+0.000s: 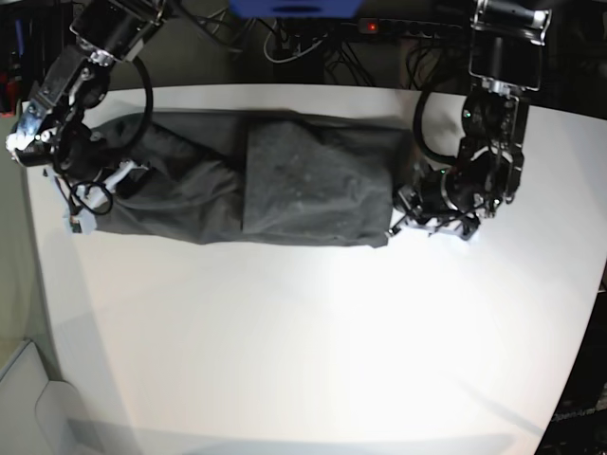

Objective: Layout the t-shirt on the table in an organized manner, then fold the t-shirt properly
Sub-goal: 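Grasp both strip ends, right gripper at its end, left at the other, then lift the strip end with the right gripper and fold it onto the middle, then press and adjust the folded bundle with the right gripper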

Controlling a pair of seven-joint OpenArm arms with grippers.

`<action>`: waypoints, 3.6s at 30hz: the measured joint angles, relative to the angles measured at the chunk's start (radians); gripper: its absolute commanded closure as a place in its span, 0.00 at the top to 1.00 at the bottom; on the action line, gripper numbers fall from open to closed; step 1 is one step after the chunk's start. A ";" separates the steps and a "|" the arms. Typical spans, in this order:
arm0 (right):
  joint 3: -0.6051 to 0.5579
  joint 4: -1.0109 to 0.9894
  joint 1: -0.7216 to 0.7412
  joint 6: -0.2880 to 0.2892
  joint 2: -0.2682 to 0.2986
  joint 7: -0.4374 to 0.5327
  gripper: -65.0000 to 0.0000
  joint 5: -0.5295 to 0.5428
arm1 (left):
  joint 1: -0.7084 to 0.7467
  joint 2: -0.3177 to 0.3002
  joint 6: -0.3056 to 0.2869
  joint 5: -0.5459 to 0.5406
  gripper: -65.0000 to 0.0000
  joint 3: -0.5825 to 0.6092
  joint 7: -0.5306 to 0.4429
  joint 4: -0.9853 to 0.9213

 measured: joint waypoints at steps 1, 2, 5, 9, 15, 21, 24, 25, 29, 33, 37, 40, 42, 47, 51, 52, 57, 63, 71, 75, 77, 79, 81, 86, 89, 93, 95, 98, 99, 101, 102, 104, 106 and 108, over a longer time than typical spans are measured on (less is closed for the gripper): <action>-0.005 0.024 -0.010 0.000 -0.007 -0.006 0.00 -0.004 | -0.003 0.011 0.000 0.001 0.00 0.002 -0.006 -0.002; -0.017 0.040 -0.013 0.000 -0.010 -0.008 0.00 -0.008 | -0.005 0.019 0.000 0.003 0.00 0.002 -0.006 -0.004; -0.051 0.140 -0.018 -0.001 -0.045 -0.008 0.00 -0.002 | -0.005 0.026 0.000 0.002 0.00 0.003 -0.005 -0.005; -0.113 0.267 -0.048 -0.001 -0.095 -0.016 0.00 -0.014 | -0.005 0.028 -0.002 -0.001 0.00 0.003 -0.006 -0.005; -0.361 0.282 -0.066 0.000 -0.107 -0.011 0.00 -0.009 | -0.005 0.028 -0.003 -0.002 0.00 0.003 -0.004 -0.007; -0.618 0.282 -0.043 0.000 -0.136 -0.012 0.00 -0.003 | -0.005 0.028 -0.004 -0.006 0.00 0.001 -0.005 -0.006; -0.702 0.282 -0.034 0.000 -0.132 -0.010 0.00 -0.003 | -0.005 0.028 -0.003 -0.008 0.00 0.001 -0.002 -0.006; -0.727 0.282 -0.035 0.000 -0.131 -0.011 0.00 -0.003 | -0.005 0.028 -0.003 -0.007 0.00 0.001 -0.005 -0.002; -0.788 0.217 0.015 0.000 -0.132 0.001 0.00 0.001 | 0.008 0.028 0.002 -0.001 0.00 0.002 0.001 0.029; -0.792 0.130 0.018 0.000 -0.131 0.057 0.00 -0.009 | 0.023 0.023 0.013 0.013 0.00 0.003 0.014 0.068; -0.810 0.075 0.044 0.000 -0.128 0.078 0.00 -0.011 | 0.032 0.026 0.020 0.018 0.01 -0.009 0.032 0.087; -0.858 0.069 0.050 0.000 -0.129 0.090 0.00 -0.011 | 0.059 0.025 0.020 0.018 0.01 -0.069 0.029 0.116; -0.898 0.068 0.046 0.000 -0.129 0.087 0.00 -0.011 | 0.068 0.022 0.021 0.021 0.01 -0.098 0.029 0.116; -0.976 0.064 0.051 0.000 -0.129 0.088 0.00 -0.011 | 0.067 0.023 0.023 0.021 0.01 -0.131 0.029 0.116; -1.008 0.041 0.053 0.000 -0.129 0.092 0.00 -0.006 | 0.106 0.023 0.022 0.017 0.01 -0.178 0.031 0.116; -1.008 0.025 0.055 0.000 -0.129 0.092 0.00 -0.002 | 0.106 0.023 0.022 0.017 0.01 -0.183 0.034 0.116; -1.008 -0.048 0.068 0.000 -0.127 0.091 0.00 -0.009 | 0.108 0.023 0.023 0.021 0.01 -0.182 0.029 0.116; -1.024 -0.048 0.068 0.000 -0.127 0.091 0.05 -0.011 | 0.121 0.029 0.020 0.017 0.01 -0.205 0.031 0.124; -1.138 -0.045 0.065 0.000 -0.126 0.092 0.43 -0.006 | 0.134 0.028 0.023 0.021 0.01 -0.328 0.029 0.123; -1.194 -0.030 0.065 0.000 -0.125 0.091 0.56 -0.004 | 0.138 0.028 0.023 0.021 0.01 -0.366 0.031 0.124; -1.199 0.012 0.065 0.000 -0.126 0.091 0.59 -0.001 | 0.138 0.028 0.023 0.021 0.01 -0.378 0.029 0.124; -1.193 0.059 0.069 0.000 -0.126 0.095 0.59 0.003 | 0.138 0.028 0.023 0.021 0.01 -0.394 0.032 0.124; -1.154 0.098 0.070 0.000 -0.129 0.094 0.59 0.007 | 0.149 0.029 0.023 0.018 0.01 -0.421 0.035 0.124; -1.004 0.172 0.088 0.000 -0.102 0.098 0.59 0.008 | 0.177 0.003 0.024 0.021 0.01 -0.457 0.043 0.155; -0.937 0.174 0.098 0.000 -0.039 0.082 0.59 -0.002 | 0.191 -0.023 0.023 0.019 0.01 -0.467 0.026 0.187; -0.888 0.174 0.069 0.000 0.008 0.078 0.59 -0.002 | 0.245 -0.024 0.023 0.019 0.01 -0.457 0.038 0.189; -0.860 0.174 0.045 0.000 0.016 0.063 0.59 0.006 | 0.254 -0.027 0.023 0.018 0.01 -0.455 0.047 0.188; -0.806 0.173 0.024 0.000 0.021 0.047 0.64 -0.005 | 0.257 -0.044 0.023 0.019 0.01 -0.450 0.029 0.188; -0.787 0.172 0.019 0.000 0.021 0.051 0.65 -0.002 | 0.258 -0.047 0.023 0.020 0.01 -0.449 0.030 0.188; -0.766 0.166 0.013 0.000 0.021 0.053 0.67 -0.003 | 0.259 -0.043 0.023 0.018 0.01 -0.443 0.037 0.188; -0.763 0.160 0.010 0.000 0.022 0.055 0.67 -0.002 | 0.259 -0.041 0.023 0.018 0.01 -0.443 0.040 0.188; -0.764 0.124 0.011 0.000 0.021 0.067 0.67 0.004 | 0.256 -0.041 0.023 0.018 0.01 -0.443 0.039 0.188; -0.764 0.097 0.010 0.000 0.021 0.065 0.67 0.000 | 0.256 -0.040 0.023 0.018 0.01 -0.443 0.033 0.189; -0.764 0.082 0.011 0.000 0.021 0.065 0.67 -0.001 | 0.256 -0.037 0.023 0.018 0.01 -0.443 0.033 0.188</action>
